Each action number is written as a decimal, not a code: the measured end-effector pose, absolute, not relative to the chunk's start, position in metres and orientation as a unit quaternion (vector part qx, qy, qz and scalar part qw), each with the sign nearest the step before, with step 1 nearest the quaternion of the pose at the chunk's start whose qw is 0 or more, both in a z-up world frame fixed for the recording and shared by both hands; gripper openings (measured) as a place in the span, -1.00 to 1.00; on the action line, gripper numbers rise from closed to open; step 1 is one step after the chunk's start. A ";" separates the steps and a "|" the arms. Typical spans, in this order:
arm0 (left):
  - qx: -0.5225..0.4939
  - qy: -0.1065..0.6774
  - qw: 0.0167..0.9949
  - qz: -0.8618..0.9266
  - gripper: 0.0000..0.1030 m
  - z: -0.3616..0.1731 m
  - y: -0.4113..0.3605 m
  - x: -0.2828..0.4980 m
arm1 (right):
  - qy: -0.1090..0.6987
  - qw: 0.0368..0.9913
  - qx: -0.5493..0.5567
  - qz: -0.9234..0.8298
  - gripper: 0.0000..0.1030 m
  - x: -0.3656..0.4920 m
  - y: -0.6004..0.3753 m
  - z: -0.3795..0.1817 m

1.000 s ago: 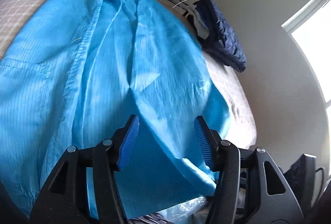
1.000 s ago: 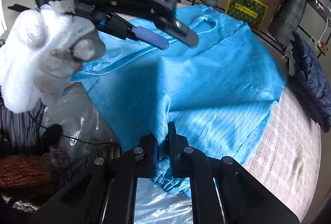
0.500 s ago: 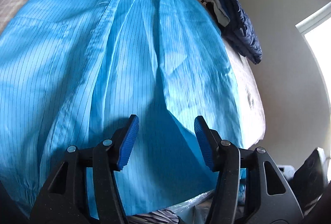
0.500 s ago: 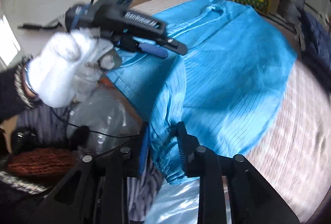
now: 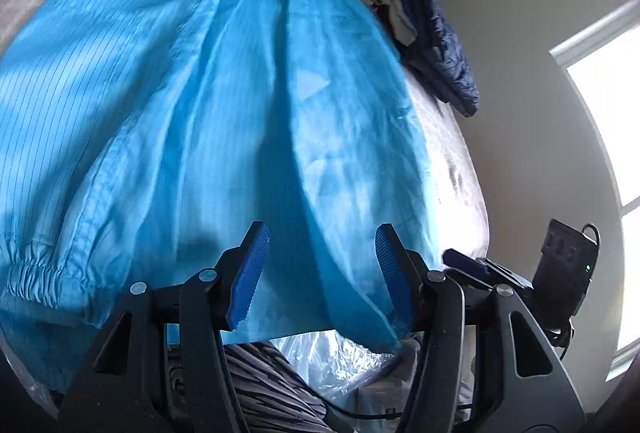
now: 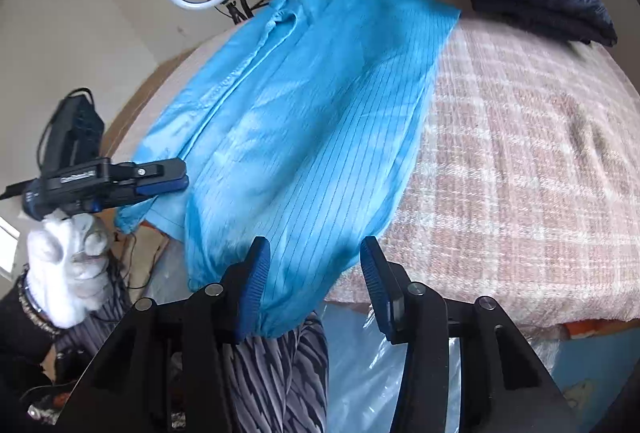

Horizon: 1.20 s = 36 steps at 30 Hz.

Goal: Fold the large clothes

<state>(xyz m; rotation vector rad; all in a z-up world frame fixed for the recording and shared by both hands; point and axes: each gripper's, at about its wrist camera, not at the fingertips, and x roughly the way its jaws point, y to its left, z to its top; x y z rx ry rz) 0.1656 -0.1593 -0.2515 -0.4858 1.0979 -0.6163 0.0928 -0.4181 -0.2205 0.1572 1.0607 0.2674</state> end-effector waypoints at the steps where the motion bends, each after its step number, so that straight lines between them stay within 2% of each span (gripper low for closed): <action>1: -0.200 0.497 0.793 -0.291 0.09 -0.244 -0.168 0.163 | 0.507 0.850 0.070 0.125 -0.37 0.093 -0.417 -0.223; 2: -0.179 0.490 0.802 -0.291 0.09 -0.241 -0.174 0.161 | 0.514 0.847 0.060 0.119 -0.57 0.098 -0.415 -0.227; 4: -0.131 0.489 0.812 -0.290 0.10 -0.242 -0.192 0.158 | 0.525 0.843 0.046 0.109 -0.76 0.101 -0.413 -0.236; 7: -0.103 0.498 0.814 -0.282 0.09 -0.258 -0.201 0.154 | 0.532 0.840 0.046 0.097 -0.84 0.105 -0.418 -0.242; 8: -0.086 0.498 0.819 -0.270 0.09 -0.264 -0.202 0.152 | 0.533 0.840 0.043 0.092 -0.85 0.105 -0.420 -0.242; 11: -0.014 0.465 0.847 -0.258 -0.15 -0.269 -0.207 0.140 | 0.534 0.841 0.037 0.086 -0.85 0.109 -0.421 -0.244; 18: 0.025 0.461 0.853 -0.241 -0.16 -0.271 -0.193 0.127 | 0.531 0.842 0.033 0.087 -0.85 0.106 -0.419 -0.242; 24: -0.014 0.438 0.861 -0.257 -0.16 -0.241 -0.181 0.110 | 0.479 0.860 0.122 0.128 -0.84 0.079 -0.445 -0.215; 25: -0.021 0.434 0.862 -0.263 -0.16 -0.236 -0.183 0.108 | 0.469 0.863 0.132 0.131 -0.79 0.074 -0.450 -0.210; 27: -0.033 0.426 0.859 -0.282 -0.16 -0.226 -0.194 0.106 | 0.448 0.872 0.148 0.132 -0.45 0.064 -0.464 -0.200; 28: -0.034 0.422 0.857 -0.292 -0.16 -0.221 -0.203 0.105 | 0.436 0.877 0.156 0.128 -0.19 0.059 -0.472 -0.196; 29: -0.032 0.421 0.856 -0.299 -0.16 -0.218 -0.211 0.104 | 0.423 0.882 0.165 0.126 -0.05 0.053 -0.480 -0.191; 36: 0.006 0.446 0.828 -0.341 -0.13 -0.222 -0.291 0.105 | 0.372 0.889 0.248 0.098 -0.05 0.017 -0.543 -0.184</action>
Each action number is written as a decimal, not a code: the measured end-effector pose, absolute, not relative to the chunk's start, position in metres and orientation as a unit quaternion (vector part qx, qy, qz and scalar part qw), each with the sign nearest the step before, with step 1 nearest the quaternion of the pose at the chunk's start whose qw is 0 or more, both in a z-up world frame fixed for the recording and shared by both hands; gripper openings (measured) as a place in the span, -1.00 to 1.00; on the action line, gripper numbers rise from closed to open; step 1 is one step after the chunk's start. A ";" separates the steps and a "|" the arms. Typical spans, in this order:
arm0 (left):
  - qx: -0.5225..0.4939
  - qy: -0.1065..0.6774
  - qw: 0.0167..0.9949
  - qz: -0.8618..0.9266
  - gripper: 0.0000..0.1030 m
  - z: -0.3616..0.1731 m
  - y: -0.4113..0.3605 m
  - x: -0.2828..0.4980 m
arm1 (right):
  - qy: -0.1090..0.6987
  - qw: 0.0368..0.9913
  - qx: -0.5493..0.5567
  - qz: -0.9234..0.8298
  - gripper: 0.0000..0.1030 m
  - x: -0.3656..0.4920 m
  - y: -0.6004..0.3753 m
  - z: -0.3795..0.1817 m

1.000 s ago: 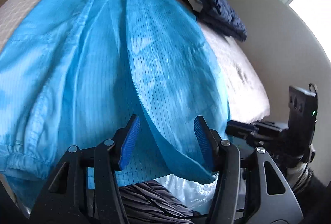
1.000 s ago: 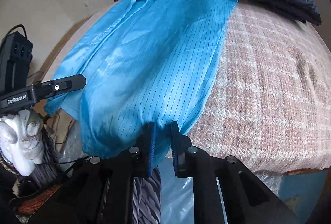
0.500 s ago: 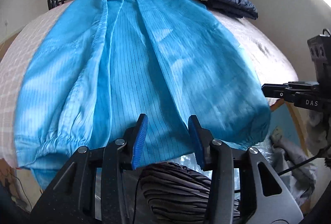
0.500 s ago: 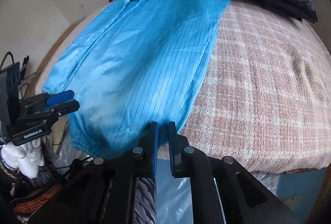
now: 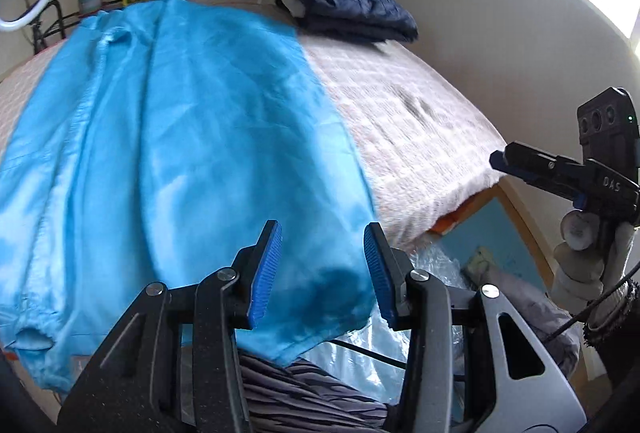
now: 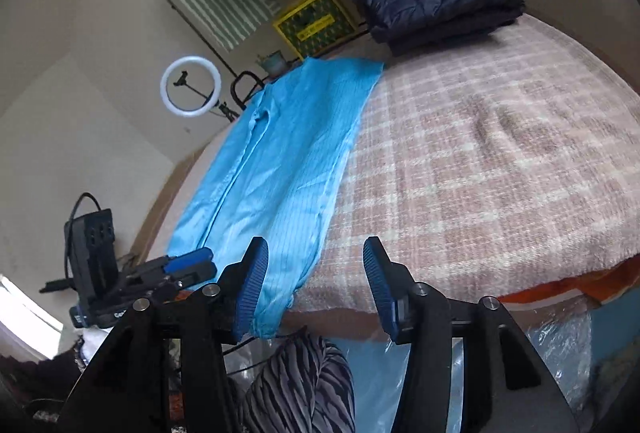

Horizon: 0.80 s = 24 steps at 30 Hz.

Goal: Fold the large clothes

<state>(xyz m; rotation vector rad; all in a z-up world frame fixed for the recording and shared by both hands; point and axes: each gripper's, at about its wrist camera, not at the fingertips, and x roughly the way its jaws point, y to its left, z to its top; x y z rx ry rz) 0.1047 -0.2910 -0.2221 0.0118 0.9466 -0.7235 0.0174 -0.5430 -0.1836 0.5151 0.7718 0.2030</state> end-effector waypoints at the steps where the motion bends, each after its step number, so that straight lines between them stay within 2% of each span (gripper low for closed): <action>1: 0.009 0.454 0.824 -0.340 -0.03 -0.224 -0.303 0.105 | 0.370 0.890 0.251 0.092 -0.05 0.014 -0.549 -0.184; 4: 0.024 0.461 0.817 -0.345 0.23 -0.229 -0.329 0.104 | 0.364 0.891 0.261 0.074 -0.05 0.003 -0.567 -0.188; 6: 0.062 0.467 0.815 -0.337 0.30 -0.236 -0.351 0.104 | 0.359 0.890 0.273 0.066 -0.05 0.000 -0.577 -0.190; 9: 0.114 0.482 0.816 -0.299 0.30 -0.253 -0.370 0.106 | 0.352 0.890 0.284 0.063 -0.05 0.006 -0.587 -0.192; 14: 0.096 0.494 0.823 -0.265 0.28 -0.264 -0.357 0.120 | 0.351 0.891 0.276 0.077 -0.05 0.020 -0.587 -0.192; 17: 0.099 0.470 0.836 -0.267 -0.08 -0.265 -0.352 0.121 | 0.352 0.892 0.270 0.092 -0.05 0.039 -0.581 -0.192; 19: 0.103 0.453 0.842 -0.274 -0.57 -0.265 -0.349 0.121 | 0.350 0.893 0.264 0.102 -0.05 0.056 -0.576 -0.192; 21: 0.058 0.472 0.834 -0.280 -0.83 -0.262 -0.338 0.133 | 0.352 0.893 0.259 0.109 -0.05 0.078 -0.570 -0.194; 24: -0.081 0.513 0.802 -0.294 -0.89 -0.257 -0.306 0.156 | 0.364 0.883 0.269 0.123 -0.05 0.117 -0.563 -0.201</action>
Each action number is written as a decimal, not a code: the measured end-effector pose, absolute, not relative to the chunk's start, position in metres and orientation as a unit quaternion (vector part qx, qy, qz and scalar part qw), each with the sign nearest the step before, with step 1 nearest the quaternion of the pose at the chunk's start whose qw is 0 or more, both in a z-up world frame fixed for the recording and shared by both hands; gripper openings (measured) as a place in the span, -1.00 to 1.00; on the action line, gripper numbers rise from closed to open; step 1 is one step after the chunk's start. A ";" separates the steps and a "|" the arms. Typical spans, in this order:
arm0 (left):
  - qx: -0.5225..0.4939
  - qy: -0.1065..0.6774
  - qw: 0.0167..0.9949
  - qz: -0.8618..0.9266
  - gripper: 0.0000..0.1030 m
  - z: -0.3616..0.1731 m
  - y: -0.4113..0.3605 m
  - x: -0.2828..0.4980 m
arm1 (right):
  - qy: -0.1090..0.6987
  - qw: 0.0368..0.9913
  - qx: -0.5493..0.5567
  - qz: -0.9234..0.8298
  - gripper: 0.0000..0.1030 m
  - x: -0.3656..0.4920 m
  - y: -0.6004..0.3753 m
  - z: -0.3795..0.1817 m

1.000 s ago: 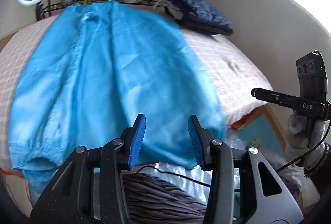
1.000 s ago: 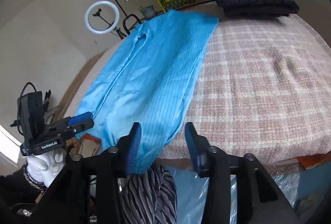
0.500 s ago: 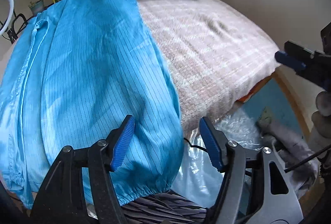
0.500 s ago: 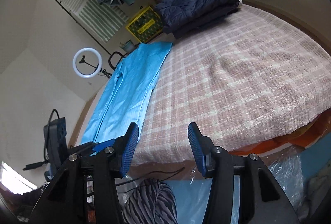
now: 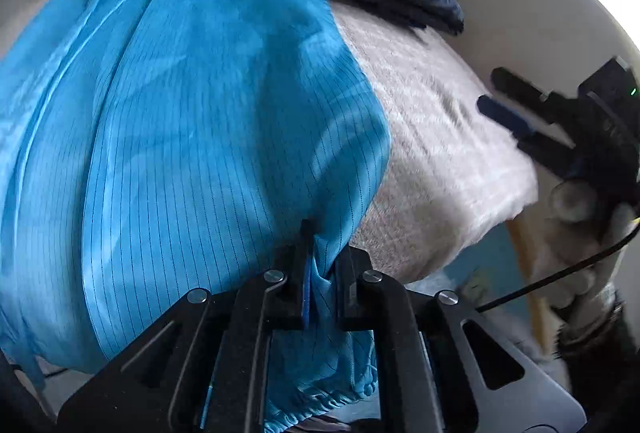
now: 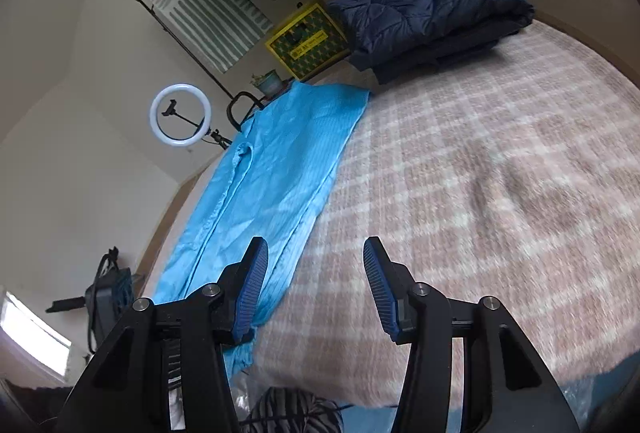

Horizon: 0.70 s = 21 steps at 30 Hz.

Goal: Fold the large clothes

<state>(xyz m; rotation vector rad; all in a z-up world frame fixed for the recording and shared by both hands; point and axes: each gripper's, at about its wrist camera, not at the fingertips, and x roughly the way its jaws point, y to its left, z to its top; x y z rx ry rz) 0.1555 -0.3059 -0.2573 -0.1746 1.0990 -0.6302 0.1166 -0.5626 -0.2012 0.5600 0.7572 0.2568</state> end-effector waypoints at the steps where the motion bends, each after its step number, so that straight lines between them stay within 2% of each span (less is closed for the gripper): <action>1: -0.114 0.513 0.797 -0.297 -0.89 -0.254 -0.296 0.159 | 0.371 0.878 0.277 0.126 -0.05 0.130 -0.561 -0.205; 4: -0.148 0.505 0.796 -0.300 -0.89 -0.243 -0.283 0.160 | 0.397 0.850 0.324 0.124 -0.01 0.178 -0.559 -0.228; 11: -0.143 0.497 0.797 -0.313 -0.89 -0.238 -0.285 0.152 | 0.410 0.794 0.440 0.091 0.05 0.257 -0.568 -0.278; 18: -0.169 0.497 0.787 -0.325 -0.89 -0.240 -0.276 0.153 | 0.409 0.783 0.461 0.078 0.04 0.303 -0.565 -0.279; 19: -0.170 0.497 0.786 -0.327 -0.89 -0.241 -0.276 0.154 | 0.408 0.781 0.466 0.078 -0.14 0.308 -0.564 -0.279; 20: -0.172 0.497 0.785 -0.328 -0.89 -0.243 -0.276 0.154 | 0.407 0.778 0.472 0.083 -0.48 0.313 -0.563 -0.280; 21: -0.174 0.498 0.783 -0.330 -0.89 -0.244 -0.276 0.155 | 0.408 0.774 0.475 0.088 -0.69 0.318 -0.560 -0.280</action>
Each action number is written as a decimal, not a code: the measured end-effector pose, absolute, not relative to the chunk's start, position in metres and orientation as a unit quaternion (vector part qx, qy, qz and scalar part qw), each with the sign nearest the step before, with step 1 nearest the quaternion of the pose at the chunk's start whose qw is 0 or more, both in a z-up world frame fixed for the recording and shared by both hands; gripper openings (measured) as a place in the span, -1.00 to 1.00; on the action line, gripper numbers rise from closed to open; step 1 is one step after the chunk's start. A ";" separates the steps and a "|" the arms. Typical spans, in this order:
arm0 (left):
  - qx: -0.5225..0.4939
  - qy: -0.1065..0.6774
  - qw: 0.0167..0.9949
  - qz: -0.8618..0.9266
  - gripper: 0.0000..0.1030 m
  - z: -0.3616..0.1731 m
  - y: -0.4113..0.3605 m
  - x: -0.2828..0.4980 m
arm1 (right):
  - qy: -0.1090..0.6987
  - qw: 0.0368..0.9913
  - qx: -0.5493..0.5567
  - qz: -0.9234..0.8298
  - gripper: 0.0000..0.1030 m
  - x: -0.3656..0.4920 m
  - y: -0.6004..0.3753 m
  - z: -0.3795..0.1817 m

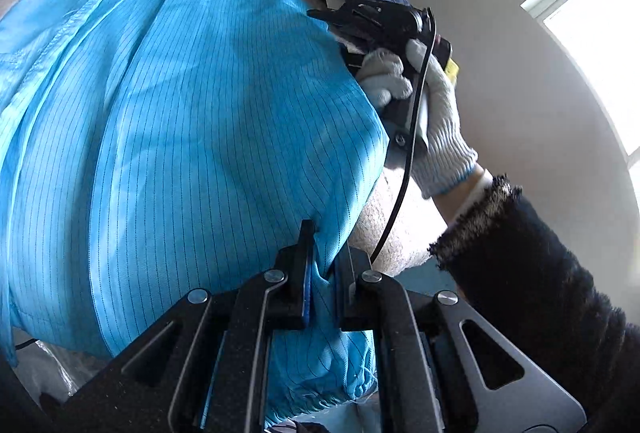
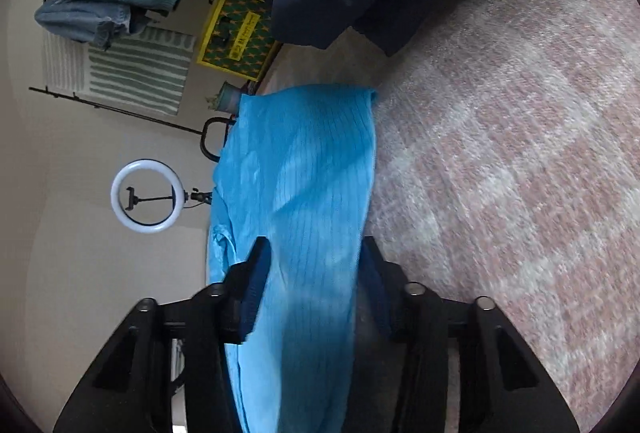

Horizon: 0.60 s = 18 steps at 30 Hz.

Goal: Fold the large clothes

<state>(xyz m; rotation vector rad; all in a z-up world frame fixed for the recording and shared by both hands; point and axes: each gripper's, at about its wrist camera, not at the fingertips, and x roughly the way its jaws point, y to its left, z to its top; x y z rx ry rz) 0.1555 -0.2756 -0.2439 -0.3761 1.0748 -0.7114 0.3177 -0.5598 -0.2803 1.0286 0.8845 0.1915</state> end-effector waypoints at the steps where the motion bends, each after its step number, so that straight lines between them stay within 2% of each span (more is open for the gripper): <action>1: -0.176 0.499 0.781 -0.331 -0.89 -0.245 -0.276 0.156 | 0.413 0.776 0.469 0.087 -0.93 0.324 -0.556 -0.279; 12: -0.243 0.491 0.762 -0.343 -0.89 -0.253 -0.242 0.160 | 0.433 0.878 0.199 0.043 -0.98 0.359 -0.454 -0.187; 18: -0.286 0.483 0.760 -0.329 -0.89 -0.256 -0.201 0.160 | 0.439 0.897 0.034 0.041 -0.99 0.379 -0.360 -0.164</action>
